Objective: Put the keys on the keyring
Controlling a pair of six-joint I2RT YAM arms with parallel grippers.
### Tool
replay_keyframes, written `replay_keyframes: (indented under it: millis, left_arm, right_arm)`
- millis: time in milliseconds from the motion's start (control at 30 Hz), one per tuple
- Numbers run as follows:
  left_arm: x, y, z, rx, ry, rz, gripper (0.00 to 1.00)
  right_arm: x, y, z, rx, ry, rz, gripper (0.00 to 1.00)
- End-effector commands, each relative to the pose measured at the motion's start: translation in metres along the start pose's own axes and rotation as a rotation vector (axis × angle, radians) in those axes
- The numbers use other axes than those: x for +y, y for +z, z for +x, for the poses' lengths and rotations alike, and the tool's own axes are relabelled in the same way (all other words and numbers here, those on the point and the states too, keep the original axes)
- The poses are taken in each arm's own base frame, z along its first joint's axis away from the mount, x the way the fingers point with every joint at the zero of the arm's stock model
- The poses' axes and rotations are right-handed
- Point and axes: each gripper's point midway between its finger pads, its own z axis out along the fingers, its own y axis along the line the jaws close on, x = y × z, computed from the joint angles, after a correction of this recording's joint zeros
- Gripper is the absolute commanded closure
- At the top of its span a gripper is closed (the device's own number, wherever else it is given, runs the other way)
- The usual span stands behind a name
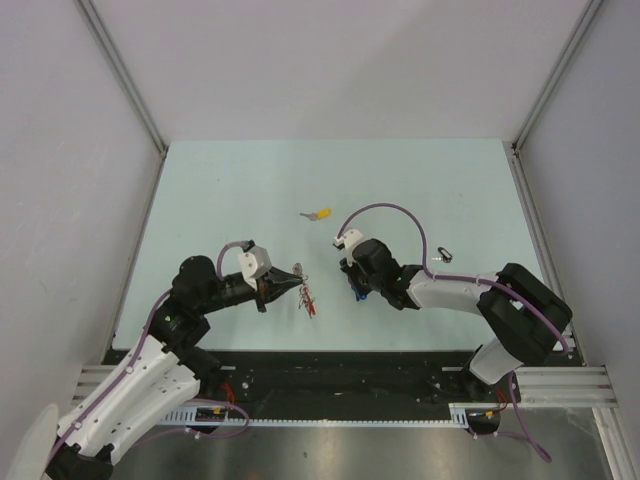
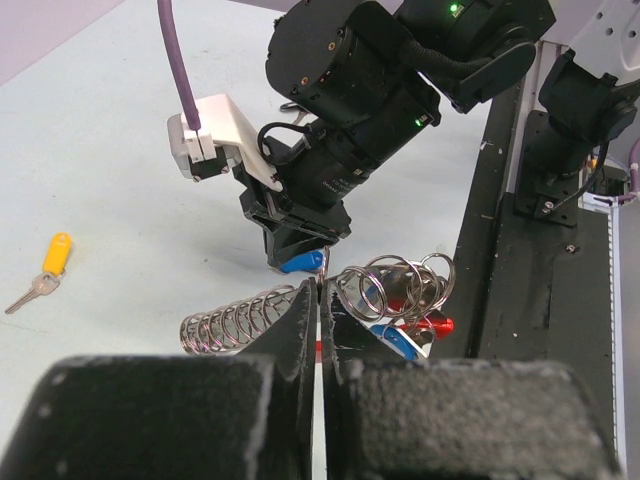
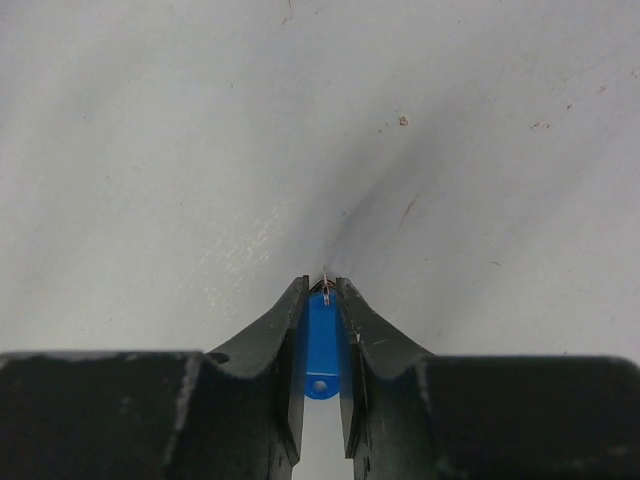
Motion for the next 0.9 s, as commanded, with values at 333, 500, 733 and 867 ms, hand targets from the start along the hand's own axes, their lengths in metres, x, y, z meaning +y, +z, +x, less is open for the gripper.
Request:
replay_keyframes:
  millis: [333,500,733,867]
  left_arm:
    - [-0.003,0.0,-0.019,-0.058,0.037,0.024,1.0]
    - [-0.004,0.0,-0.019,-0.06,0.036,0.027,1.0]
    - [-0.004,0.0,-0.02,-0.063,0.033,0.032,1.0]
    - [-0.004,0.001,-0.019,-0.062,0.029,0.032,1.0]
  right_arm:
    - [-0.005,0.006,0.015,0.022,-0.01,0.032,0.86]
    - [-0.005,0.008,0.016,0.022,-0.013,0.032,0.89]
    - [-0.005,0.01,0.017,0.024,-0.02,0.031,0.88]
    - [-0.006,0.013,0.02,0.03,-0.017,0.036,0.88]
